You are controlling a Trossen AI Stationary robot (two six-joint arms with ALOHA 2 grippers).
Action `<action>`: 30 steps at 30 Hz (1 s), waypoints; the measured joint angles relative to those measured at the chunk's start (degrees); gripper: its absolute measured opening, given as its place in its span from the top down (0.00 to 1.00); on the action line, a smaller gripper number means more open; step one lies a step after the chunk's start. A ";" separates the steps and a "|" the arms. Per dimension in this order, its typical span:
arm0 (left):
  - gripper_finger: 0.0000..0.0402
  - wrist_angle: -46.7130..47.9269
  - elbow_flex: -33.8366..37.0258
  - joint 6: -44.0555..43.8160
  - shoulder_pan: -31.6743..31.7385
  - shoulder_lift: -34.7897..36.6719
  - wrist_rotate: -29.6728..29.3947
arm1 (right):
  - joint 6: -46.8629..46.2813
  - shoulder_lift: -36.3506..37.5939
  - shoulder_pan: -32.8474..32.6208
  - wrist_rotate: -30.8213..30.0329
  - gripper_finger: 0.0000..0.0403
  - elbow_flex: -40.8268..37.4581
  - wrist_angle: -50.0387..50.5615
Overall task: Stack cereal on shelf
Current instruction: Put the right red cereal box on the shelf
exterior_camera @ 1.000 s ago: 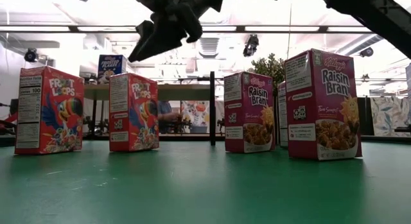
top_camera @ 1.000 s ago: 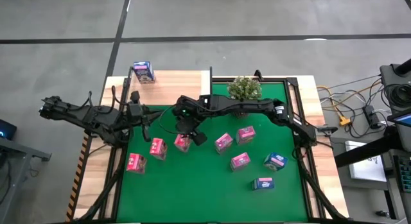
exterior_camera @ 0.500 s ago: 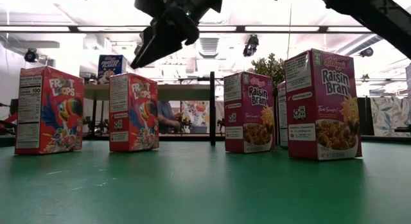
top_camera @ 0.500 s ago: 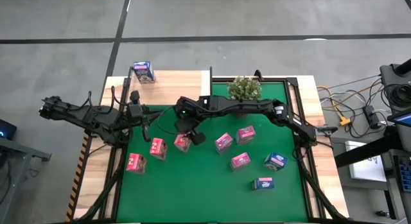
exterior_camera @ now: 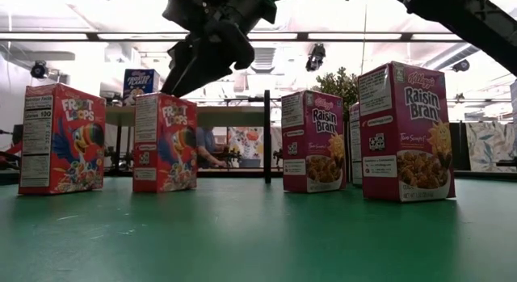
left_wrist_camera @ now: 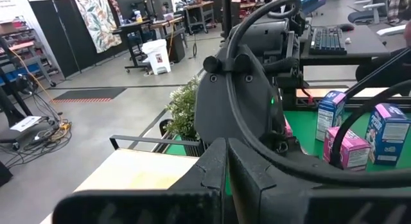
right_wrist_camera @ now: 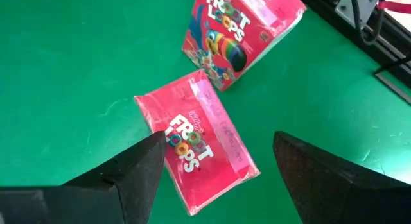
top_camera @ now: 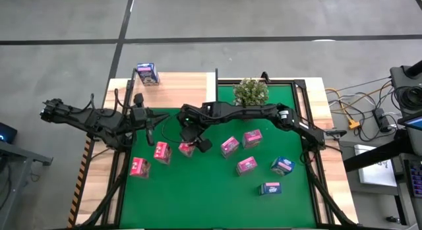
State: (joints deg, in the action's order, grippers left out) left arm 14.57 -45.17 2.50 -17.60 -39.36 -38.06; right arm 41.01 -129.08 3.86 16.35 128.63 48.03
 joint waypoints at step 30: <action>1.00 0.02 0.00 0.02 0.01 -0.04 0.13 | -2.56 -0.22 0.31 4.87 0.30 2.12 0.79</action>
State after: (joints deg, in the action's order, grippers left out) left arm 14.59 -45.17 2.52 -17.60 -39.40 -37.93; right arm 38.46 -129.29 4.16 21.22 130.75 48.82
